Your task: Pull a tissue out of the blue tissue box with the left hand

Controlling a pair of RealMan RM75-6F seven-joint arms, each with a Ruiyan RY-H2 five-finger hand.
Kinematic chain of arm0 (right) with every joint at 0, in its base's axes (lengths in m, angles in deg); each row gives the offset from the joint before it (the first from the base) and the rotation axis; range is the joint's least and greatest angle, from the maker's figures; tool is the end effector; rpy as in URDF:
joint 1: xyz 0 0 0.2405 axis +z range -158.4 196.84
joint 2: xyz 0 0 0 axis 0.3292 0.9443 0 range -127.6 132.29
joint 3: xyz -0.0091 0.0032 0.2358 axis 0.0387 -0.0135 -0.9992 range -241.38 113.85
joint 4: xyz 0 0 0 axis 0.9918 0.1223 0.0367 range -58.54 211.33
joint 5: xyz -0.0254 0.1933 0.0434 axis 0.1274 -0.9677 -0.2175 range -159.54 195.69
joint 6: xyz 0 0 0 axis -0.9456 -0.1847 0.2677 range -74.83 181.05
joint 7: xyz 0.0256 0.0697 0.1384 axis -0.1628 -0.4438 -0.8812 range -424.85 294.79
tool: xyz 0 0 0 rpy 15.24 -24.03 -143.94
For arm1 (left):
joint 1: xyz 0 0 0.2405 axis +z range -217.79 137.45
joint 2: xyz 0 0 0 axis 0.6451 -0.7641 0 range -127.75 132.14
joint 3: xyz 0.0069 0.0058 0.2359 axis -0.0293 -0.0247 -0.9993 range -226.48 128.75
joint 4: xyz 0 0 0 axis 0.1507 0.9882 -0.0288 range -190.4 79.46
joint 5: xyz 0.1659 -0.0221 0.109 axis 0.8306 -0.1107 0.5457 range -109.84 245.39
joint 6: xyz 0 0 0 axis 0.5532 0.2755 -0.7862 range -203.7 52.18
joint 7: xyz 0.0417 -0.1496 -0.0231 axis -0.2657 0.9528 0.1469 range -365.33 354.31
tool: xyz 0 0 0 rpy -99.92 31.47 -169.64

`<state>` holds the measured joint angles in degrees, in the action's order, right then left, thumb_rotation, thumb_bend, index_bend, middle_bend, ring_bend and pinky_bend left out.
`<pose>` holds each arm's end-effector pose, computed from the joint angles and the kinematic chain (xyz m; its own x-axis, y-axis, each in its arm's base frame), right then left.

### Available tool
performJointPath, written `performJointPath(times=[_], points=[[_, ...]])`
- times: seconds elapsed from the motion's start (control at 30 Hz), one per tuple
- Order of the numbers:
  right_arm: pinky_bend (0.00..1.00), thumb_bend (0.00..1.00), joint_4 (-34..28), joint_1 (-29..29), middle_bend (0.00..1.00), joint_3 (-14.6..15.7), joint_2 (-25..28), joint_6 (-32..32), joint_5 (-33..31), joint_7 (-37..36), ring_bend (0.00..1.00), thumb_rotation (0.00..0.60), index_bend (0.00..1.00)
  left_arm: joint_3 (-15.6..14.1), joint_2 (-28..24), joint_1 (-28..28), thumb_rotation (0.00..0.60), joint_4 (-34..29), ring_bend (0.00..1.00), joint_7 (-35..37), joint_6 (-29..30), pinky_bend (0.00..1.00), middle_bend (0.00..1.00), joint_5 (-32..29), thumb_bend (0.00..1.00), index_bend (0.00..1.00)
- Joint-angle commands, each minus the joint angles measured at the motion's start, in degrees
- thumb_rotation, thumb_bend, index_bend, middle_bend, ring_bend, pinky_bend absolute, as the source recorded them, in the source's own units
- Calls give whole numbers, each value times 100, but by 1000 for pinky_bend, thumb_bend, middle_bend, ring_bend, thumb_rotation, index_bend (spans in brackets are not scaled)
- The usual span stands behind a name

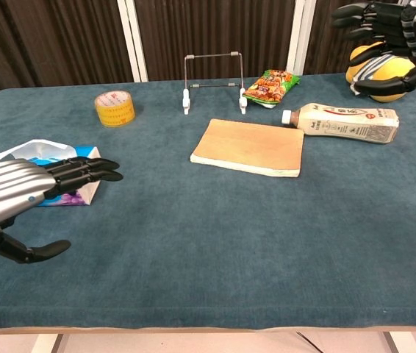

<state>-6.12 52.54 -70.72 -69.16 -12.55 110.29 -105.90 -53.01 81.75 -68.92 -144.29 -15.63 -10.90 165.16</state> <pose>-0.1792 -0.3256 0.0934 -0.0880 -0.3469 0.9338 -0.8989 -0.3764 -0.2245 -0.1781 0.2361 0.0093 0.5672 0.2080 0.7969 0.7021 -0.6279 -0.3359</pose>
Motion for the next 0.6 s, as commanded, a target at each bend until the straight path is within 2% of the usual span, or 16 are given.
performJointPath(times=[0.03,0.2,0.37,0.43,0.53,0.6], points=[[165,217,28,-32,20,26,0,-62,18,30,0,600,16,2,-24,11,600,-7,6,-2,22,299,0,-8,389,101],[146,217,-179,-699,20,173,199,-813,-209,903,0,600,23,12,-582,200,600,-288,14,-143,437,300,1,-4,389,103],[146,217,-1099,-1451,20,407,668,-1218,-799,1962,0,600,18,201,-982,300,600,-522,25,-84,580,299,7,-358,389,111],[148,217,-1390,-1745,20,518,831,-1536,-810,2356,0,600,13,302,-1115,306,600,-639,25,-157,527,300,3,-590,388,112],[150,218,-1434,-2169,20,622,775,-2176,-664,2852,0,600,10,454,-1225,333,600,-767,41,-482,477,301,0,-964,388,111],[150,217,-1373,-2379,20,700,689,-2451,-570,3124,0,600,8,564,-1216,383,600,-824,102,-808,542,327,18,-1212,389,111]])
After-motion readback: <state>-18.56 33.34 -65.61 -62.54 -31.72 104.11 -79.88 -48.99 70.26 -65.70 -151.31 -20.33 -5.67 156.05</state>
